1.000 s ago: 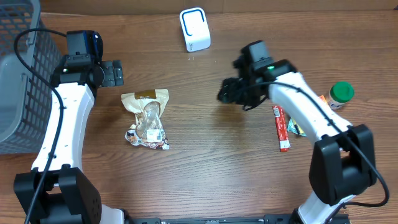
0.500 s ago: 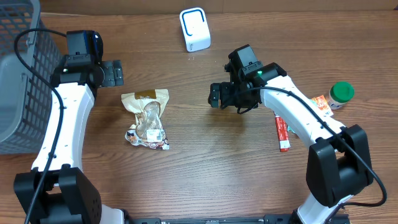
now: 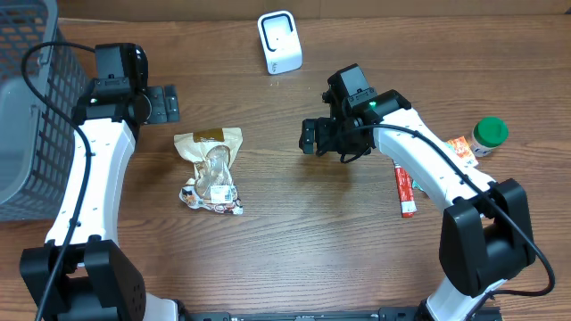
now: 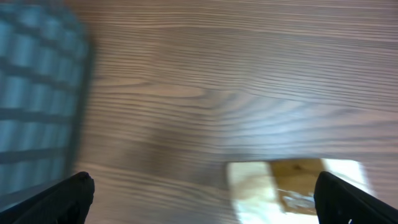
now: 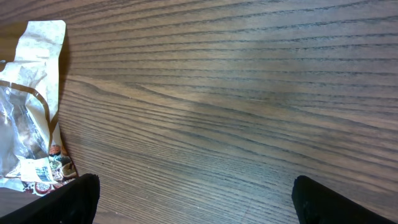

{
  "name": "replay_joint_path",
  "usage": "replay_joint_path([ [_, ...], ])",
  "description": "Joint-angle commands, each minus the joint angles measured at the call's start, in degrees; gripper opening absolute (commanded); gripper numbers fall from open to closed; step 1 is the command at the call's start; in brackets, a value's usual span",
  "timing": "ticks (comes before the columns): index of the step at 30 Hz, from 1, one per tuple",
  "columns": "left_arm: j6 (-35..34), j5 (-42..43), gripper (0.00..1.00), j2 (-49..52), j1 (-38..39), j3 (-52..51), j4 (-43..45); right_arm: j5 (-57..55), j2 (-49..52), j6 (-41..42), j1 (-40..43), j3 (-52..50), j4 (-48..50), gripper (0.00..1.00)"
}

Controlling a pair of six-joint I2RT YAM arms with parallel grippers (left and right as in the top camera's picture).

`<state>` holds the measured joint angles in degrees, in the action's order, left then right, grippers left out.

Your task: Scan the item barcode

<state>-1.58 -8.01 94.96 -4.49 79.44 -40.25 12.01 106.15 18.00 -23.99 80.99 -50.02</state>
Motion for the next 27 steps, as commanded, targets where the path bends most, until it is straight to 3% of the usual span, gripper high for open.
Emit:
replay_joint_path([
  [1,-4.5,16.7,1.00,0.4,0.0,-0.2,-0.3,-0.4,0.3,0.0,0.2,-0.4,0.3,1.00],
  [4,-5.1,27.3,1.00,0.4,0.0,-0.2,-3.3,-0.4,0.3,0.0,0.2,-0.4,0.3,1.00],
  [6,-4.9,29.3,1.00,0.4,0.0,-0.2,-7.0,-0.4,0.3,0.0,0.2,-0.4,0.3,1.00],
  [7,-4.9,29.0,0.94,0.4,0.0,-0.2,-8.7,-0.4,0.3,0.0,0.2,-0.4,0.3,1.00],
  [8,-5.1,28.6,0.85,0.4,0.1,-0.5,-10.3,-0.4,0.3,0.0,0.2,-0.4,0.3,1.00],
  [10,-5.4,27.0,0.48,0.4,0.1,-1.4,-12.4,-0.4,0.3,0.0,0.2,-0.4,0.3,1.00],
  [12,-7.0,22.8,0.29,0.4,0.1,-3.2,-13.5,-0.4,0.3,0.0,0.2,-0.4,0.3,1.00],
  [16,-10.7,11.3,0.20,0.4,0.0,-8.1,-12.5,-0.4,0.3,0.0,0.2,-0.4,0.3,1.00],
  [18,-11.3,9.5,0.22,0.4,0.0,-11.5,-9.1,-0.4,0.3,0.0,0.2,-0.4,0.3,1.00],
  [23,-11.3,9.6,0.26,0.4,0.1,-18.3,-0.3,-0.4,0.3,0.0,0.2,-0.4,0.3,1.00],
  [27,-11.3,16.6,0.27,0.5,0.3,-20.8,3.7,-0.4,0.3,0.0,0.2,-0.4,0.3,1.00],
])
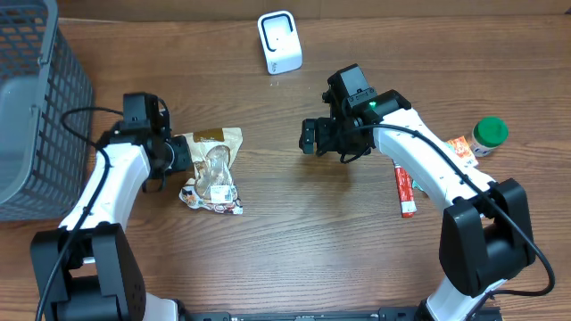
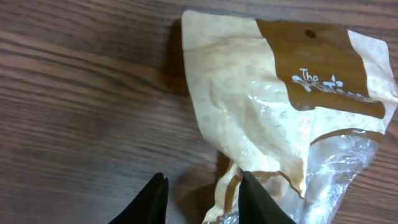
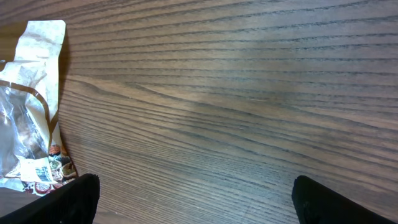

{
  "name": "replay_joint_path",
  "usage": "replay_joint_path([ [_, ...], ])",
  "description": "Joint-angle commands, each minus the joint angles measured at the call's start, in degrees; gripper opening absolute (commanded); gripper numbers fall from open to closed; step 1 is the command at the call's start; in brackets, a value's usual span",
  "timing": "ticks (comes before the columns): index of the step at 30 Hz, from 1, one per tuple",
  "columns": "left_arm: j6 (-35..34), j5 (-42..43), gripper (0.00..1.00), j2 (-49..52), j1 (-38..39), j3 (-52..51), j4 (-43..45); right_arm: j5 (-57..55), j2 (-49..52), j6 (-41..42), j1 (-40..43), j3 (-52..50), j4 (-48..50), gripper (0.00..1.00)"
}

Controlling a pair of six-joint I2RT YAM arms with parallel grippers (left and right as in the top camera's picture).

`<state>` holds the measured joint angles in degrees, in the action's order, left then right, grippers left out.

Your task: Scan the item barcode

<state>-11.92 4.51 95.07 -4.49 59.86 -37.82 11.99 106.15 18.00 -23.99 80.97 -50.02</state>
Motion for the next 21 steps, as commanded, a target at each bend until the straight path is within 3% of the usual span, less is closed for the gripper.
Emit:
replay_joint_path([
  [1,-0.7,7.0,0.28,0.4,0.7,-1.4,1.7,-0.4,0.3,0.0,0.2,-0.3,0.3,1.00],
  [3,-0.8,10.4,0.29,0.4,1.9,-2.0,2.3,-0.4,0.3,0.0,0.2,-0.3,0.3,1.00],
  [12,-0.7,8.6,0.31,0.4,11.1,-6.6,8.3,-0.4,0.3,0.0,0.2,-0.3,0.3,1.00],
  [16,1.5,8.9,0.30,0.4,13.7,-5.8,7.8,-0.4,0.3,0.0,0.2,-0.3,0.3,1.00],
  [21,9.9,15.9,0.29,0.4,16.7,-5.8,7.0,-0.4,0.3,0.0,0.2,-0.3,0.3,1.00],
])
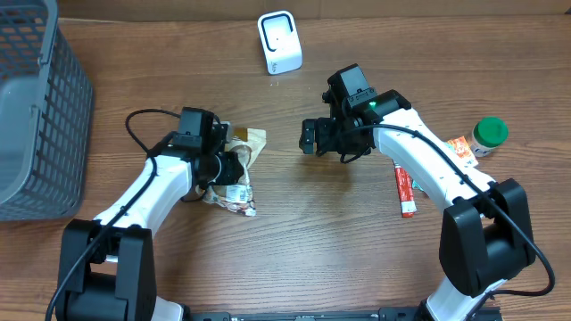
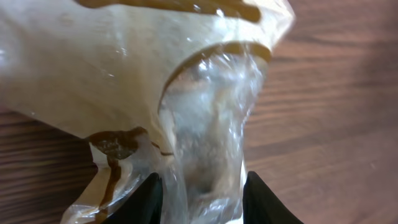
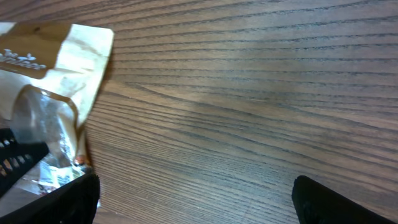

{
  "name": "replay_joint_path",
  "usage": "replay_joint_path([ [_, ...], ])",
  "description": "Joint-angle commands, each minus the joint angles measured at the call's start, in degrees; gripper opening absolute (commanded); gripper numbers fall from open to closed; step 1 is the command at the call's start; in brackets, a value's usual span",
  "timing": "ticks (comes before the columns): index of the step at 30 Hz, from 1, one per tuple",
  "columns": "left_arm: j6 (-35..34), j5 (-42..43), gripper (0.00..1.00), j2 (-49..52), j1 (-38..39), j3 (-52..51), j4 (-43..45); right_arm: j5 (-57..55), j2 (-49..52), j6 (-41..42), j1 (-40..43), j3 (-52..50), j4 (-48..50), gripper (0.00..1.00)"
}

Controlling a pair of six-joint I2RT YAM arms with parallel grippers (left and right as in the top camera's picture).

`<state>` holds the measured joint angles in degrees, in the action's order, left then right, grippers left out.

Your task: Scan the item barcode

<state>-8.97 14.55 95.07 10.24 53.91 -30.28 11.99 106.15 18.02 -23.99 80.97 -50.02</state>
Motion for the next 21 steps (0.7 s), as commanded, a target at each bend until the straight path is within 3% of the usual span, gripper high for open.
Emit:
replay_joint_path([
  [1,8.3,6.9,0.29,0.4,2.6,0.2,-0.9,-0.4,0.3,0.0,0.2,-0.3,0.3,1.00],
  [8,17.0,9.3,0.25,0.4,7.7,2.0,-5.1,-0.4,0.3,0.0,0.2,-0.3,0.3,1.00],
  [11,18.1,6.4,0.26,0.4,9.9,4.0,-6.4,-0.4,0.3,0.0,0.2,-0.3,0.3,1.00],
  [16,10.5,0.6,0.37,0.4,11.4,9.9,-9.9,-0.4,0.3,0.0,0.2,-0.3,0.3,1.00],
  [19,5.9,-0.6,0.54,0.4,11.5,12.4,-13.2,-0.4,0.3,0.0,0.2,-0.3,0.3,1.00],
  [21,2.0,-0.5,0.58,0.4,11.5,12.6,-14.8,-0.4,0.3,0.0,0.2,-0.3,0.3,1.00],
])
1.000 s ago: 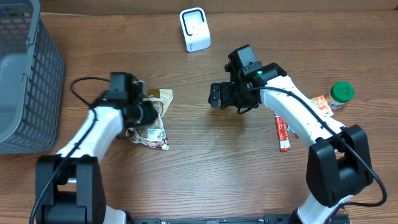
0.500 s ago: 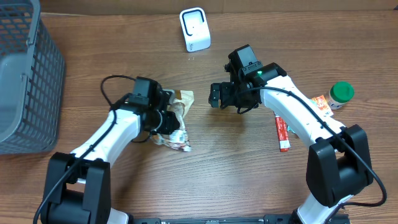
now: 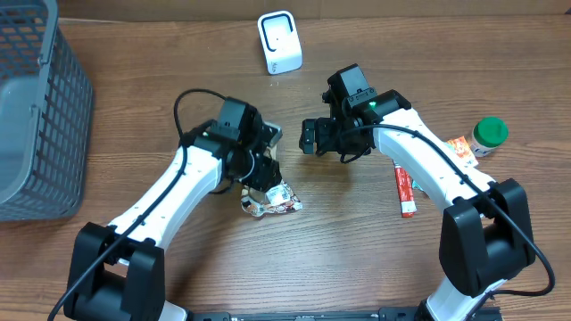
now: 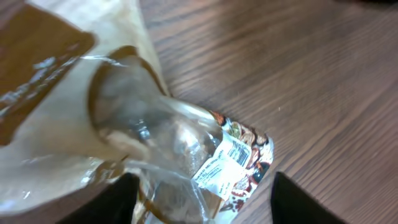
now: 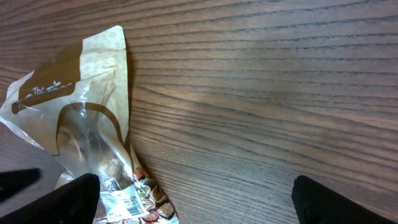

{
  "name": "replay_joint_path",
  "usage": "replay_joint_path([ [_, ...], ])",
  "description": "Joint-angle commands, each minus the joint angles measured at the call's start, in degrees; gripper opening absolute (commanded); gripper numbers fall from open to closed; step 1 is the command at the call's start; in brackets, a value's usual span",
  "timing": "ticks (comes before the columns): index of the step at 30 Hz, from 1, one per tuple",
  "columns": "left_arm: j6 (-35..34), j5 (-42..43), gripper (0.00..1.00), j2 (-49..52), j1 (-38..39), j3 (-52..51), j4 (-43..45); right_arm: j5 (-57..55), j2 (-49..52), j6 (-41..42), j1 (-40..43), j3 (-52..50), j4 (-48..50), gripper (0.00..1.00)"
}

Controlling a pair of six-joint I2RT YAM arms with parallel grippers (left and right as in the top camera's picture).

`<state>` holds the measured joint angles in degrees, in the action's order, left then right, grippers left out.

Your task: Scan the item barcode

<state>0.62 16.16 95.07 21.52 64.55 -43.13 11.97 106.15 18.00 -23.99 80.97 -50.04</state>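
A tan and clear snack bag lies at mid table, its printed end with a white barcode label pointing to the front right. My left gripper sits right over it. In the left wrist view, the left gripper is open, with the bag between the fingers and bare wood before the right finger. My right gripper hovers just right of the bag, open and holding nothing. The bag and its label show there too. A white scanner stands at the back.
A grey mesh basket fills the left edge. At the right lie a red tube, an orange packet and a green-capped bottle.
The bag and my left gripper have moved right, toward the right gripper, and the bag has turned. The left fingers stand much wider apart than before. The right arm has not moved.
My left gripper was open near the basket, left of the bag. Then it stood with fingers close together at the bag's left edge. Then it was on the bag, which had shifted right. Now the bag lies further right, label showing, fingers spread.
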Motion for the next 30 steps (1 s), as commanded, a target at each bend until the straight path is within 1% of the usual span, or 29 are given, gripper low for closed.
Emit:
replay_joint_path([
  [1,-9.0,-2.2,0.57,0.4,0.3,1.9,-3.4,-0.4,0.3,0.0,0.2,-0.3,0.3,1.00],
  [3,-11.0,-2.2,0.56,0.5,0.4,1.2,-5.9,-0.4,0.3,0.0,0.2,-0.3,0.3,1.00],
  [7,-15.9,-2.9,0.59,0.5,0.4,-2.0,-8.0,-0.4,0.3,0.0,0.2,-0.3,0.3,1.00],
  [10,-15.9,-4.8,0.59,0.5,0.4,-5.6,-7.2,-0.4,0.3,0.0,0.2,-0.3,0.3,1.00],
  [13,-15.9,-11.6,0.56,0.5,0.4,-7.8,-7.0,-0.4,0.3,0.0,0.2,-0.3,0.3,1.00],
  [14,-16.1,-14.3,0.54,0.5,0.2,-8.1,-7.1,-0.4,0.3,0.0,0.2,-0.3,0.3,1.00],
  [15,-16.5,-16.9,0.50,0.5,0.2,-8.2,-7.5,-0.4,0.3,0.0,0.2,-0.3,0.3,1.00],
  [17,-18.0,-21.1,0.49,0.5,0.2,-8.2,-7.5,-0.4,0.3,0.0,0.2,-0.3,0.3,1.00],
  [19,-19.1,-28.5,0.49,0.5,0.2,-8.2,-7.2,-0.4,0.3,0.0,0.2,-0.3,0.3,1.00],
  [20,-19.1,-31.6,0.50,0.5,0.2,-8.1,-7.1,-0.4,0.3,0.0,0.2,-0.3,0.3,1.00],
  [22,-20.4,-39.8,0.57,0.5,0.2,-7.7,-7.0,-0.4,0.3,0.0,0.2,-0.3,0.3,1.00],
  [23,-20.8,-42.2,0.60,0.5,0.2,-7.4,-6.9,-0.4,0.3,0.0,0.2,-0.3,0.3,1.00],
  [24,-20.8,-46.2,0.68,0.5,0.2,-6.3,-6.4,-0.4,0.3,0.0,0.2,-0.3,0.3,1.00],
  [25,-20.8,-47.6,0.71,0.5,0.2,-5.4,-6.3,-0.4,0.3,0.0,0.2,-0.3,0.3,1.00],
  [27,-20.8,-48.3,0.72,0.5,0.2,-3.1,-6.1,-0.4,0.3,0.0,0.2,-0.3,0.3,1.00],
  [30,-20.8,-45.5,0.72,0.5,0.2,0.3,-6.1,-0.4,0.3,0.0,0.2,-0.3,0.3,1.00],
])
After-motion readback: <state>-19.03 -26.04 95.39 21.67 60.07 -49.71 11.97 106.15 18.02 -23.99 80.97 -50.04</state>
